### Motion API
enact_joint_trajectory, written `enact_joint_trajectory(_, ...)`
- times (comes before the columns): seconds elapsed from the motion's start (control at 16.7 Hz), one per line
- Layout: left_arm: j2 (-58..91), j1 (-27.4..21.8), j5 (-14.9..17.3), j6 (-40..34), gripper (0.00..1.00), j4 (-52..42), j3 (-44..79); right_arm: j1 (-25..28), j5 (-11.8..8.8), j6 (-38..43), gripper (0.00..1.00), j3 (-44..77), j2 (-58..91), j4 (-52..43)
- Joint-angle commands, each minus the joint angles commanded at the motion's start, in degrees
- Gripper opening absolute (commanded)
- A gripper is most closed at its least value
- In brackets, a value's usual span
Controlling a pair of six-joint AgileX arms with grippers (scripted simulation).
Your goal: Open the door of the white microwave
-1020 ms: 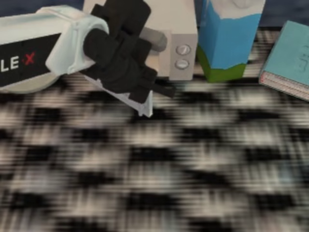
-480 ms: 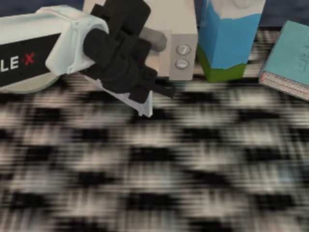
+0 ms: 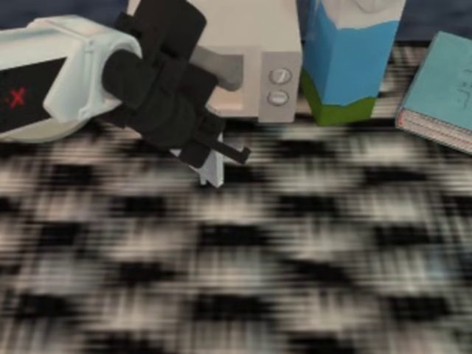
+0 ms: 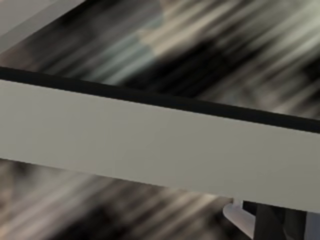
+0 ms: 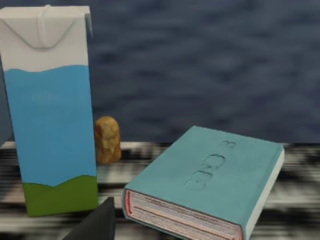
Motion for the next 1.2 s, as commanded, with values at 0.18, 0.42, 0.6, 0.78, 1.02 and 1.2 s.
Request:
enact_joint_trajectory(0.18,-1.0,0.5,0.8,1.3,0.0,0.5,-0.4,0.0,0.0,0.0,1.0,0.0,0.0,0.0)
enact_joint_trajectory(0.42,-1.0,0.5,0.8,1.3,0.0,0.5,-0.4,0.0,0.0,0.0,1.0,0.0,0.0,0.0)
enact_joint_trajectory(0.6,-1.0,0.5,0.8,1.3,0.0,0.5,-0.4,0.0,0.0,0.0,1.0,0.0,0.0,0.0)
enact_joint_trajectory(0.78,-1.0,0.5,0.8,1.3,0.0,0.5,-0.4,0.0,0.0,0.0,1.0,0.0,0.0,0.0)
enact_joint_trajectory(1.02,-1.0,0.5,0.8,1.3,0.0,0.5,-0.4,0.0,0.0,0.0,1.0,0.0,0.0,0.0)
enact_joint_trajectory(1.2,-1.0,0.5,0.8,1.3,0.0,0.5,-0.4,0.0,0.0,0.0,1.0,0.0,0.0,0.0)
